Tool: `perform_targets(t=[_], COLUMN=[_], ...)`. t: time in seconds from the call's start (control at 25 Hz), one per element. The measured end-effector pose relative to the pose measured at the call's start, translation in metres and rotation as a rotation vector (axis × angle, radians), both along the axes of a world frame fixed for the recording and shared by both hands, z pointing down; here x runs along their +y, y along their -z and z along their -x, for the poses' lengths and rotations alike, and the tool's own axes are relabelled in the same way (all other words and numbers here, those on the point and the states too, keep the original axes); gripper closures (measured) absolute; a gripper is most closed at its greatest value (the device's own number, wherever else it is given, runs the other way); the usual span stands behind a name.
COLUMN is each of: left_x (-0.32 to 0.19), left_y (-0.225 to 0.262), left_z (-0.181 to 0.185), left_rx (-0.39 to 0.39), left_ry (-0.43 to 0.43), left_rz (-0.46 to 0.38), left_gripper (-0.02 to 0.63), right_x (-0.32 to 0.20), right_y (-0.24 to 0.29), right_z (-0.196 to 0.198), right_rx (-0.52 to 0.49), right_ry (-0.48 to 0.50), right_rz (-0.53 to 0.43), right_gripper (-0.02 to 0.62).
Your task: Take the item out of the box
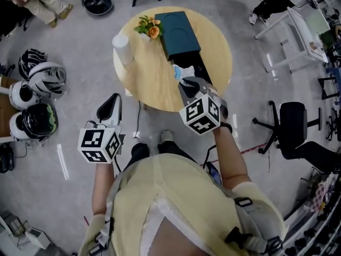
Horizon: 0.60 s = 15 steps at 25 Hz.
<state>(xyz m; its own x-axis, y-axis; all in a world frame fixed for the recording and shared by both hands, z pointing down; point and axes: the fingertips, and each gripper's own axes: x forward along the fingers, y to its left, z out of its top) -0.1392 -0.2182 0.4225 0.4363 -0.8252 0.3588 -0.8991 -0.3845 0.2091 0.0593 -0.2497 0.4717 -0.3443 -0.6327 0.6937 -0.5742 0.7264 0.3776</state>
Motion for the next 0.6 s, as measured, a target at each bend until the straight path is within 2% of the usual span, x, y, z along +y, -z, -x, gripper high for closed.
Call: perform_targets(t=[0.6], left_x=[0.004], left_y=[0.003], left_z=[0.016], left_rx=[0.014], left_ry=[0.002], left_rz=[-0.007], left_gripper=[0.588], right_x=[0.014], right_y=[0.021], right_z=[0.024], right_rx=[-0.027], right_ry=[0.003], right_rz=[-0.039], right_gripper=[0.54])
